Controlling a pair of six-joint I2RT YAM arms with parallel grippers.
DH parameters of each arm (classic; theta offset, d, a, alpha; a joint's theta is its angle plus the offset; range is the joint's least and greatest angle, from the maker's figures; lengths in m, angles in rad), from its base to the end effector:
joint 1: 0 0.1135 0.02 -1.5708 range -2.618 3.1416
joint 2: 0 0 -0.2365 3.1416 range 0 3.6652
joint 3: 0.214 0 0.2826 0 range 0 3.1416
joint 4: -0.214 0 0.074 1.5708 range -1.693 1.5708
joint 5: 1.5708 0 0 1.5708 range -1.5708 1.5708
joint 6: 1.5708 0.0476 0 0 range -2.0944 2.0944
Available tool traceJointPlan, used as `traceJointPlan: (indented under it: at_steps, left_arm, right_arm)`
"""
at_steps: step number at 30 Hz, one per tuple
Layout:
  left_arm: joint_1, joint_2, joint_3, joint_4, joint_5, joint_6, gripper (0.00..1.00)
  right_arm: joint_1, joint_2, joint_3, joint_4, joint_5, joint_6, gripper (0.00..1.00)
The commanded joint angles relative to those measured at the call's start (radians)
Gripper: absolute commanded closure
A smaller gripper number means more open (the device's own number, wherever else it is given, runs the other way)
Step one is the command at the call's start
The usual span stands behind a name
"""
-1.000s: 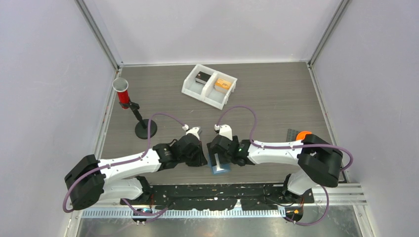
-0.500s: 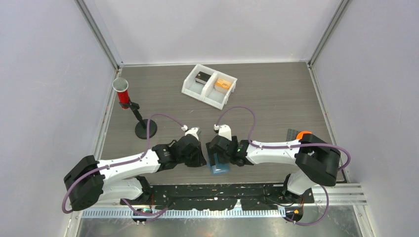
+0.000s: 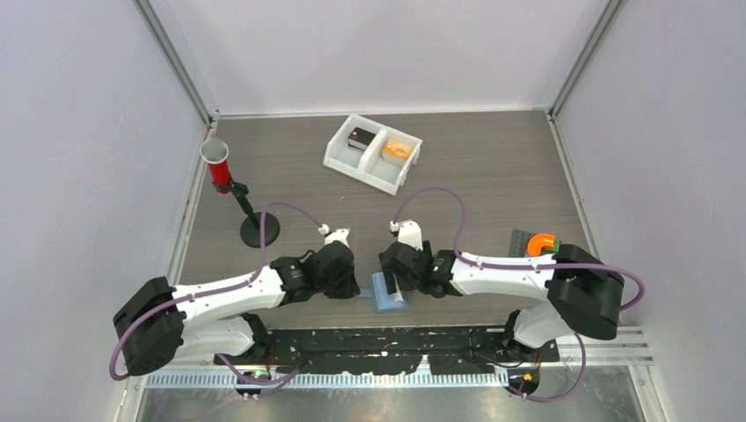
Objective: Take the credit cards out of the card holder
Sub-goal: Open the card holder at the center of the board.
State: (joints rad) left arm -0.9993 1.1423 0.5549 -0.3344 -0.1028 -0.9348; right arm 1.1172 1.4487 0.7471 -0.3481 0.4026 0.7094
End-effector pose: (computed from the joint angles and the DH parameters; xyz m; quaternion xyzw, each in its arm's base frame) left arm 0.1438 -0.2145 0.1289 0.0142 0.9466 -0.2345 0.2209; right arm 0.1480 0.2610 0.1137 -0.1413 0.9376 0.0817 0.3072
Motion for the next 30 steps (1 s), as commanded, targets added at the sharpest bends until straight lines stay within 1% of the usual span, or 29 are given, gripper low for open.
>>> traceJointPlan:
  at_steps: [1,11,16,18,20,22,25,30]
  left_arm:
    - [0.002,-0.011,0.039,-0.018,-0.039,0.007,1.00]
    - [0.002,-0.015,0.039,-0.017,-0.038,-0.003,1.00]
    - [0.002,-0.019,0.028,0.038,0.004,-0.007,1.00]
    - [0.002,-0.022,0.022,0.061,0.021,-0.010,1.00]
    - [0.002,-0.020,0.017,0.081,0.031,-0.013,1.00]
    - [0.003,-0.017,0.016,0.090,0.034,-0.015,1.00]
    - [0.002,-0.007,0.015,0.099,0.042,-0.018,1.00]
    - [0.002,-0.001,0.006,0.117,0.051,-0.023,1.00]
  right_arm:
    - [-0.014,-0.066,-0.019,-0.034,0.061,-0.016,0.21]
    - [-0.059,-0.169,-0.092,-0.048,0.061,-0.029,0.31]
    - [-0.081,-0.190,-0.116,-0.052,0.035,-0.033,0.34]
    - [-0.082,-0.203,-0.103,-0.060,0.014,-0.037,0.32]
    - [-0.081,-0.214,-0.094,-0.043,-0.029,-0.041,0.24]
    - [-0.080,-0.215,-0.094,-0.007,-0.067,-0.039,0.13]
    - [-0.078,-0.179,-0.092,0.030,-0.100,-0.027,0.08]
    - [-0.054,-0.131,-0.060,0.039,-0.093,0.005,0.02]
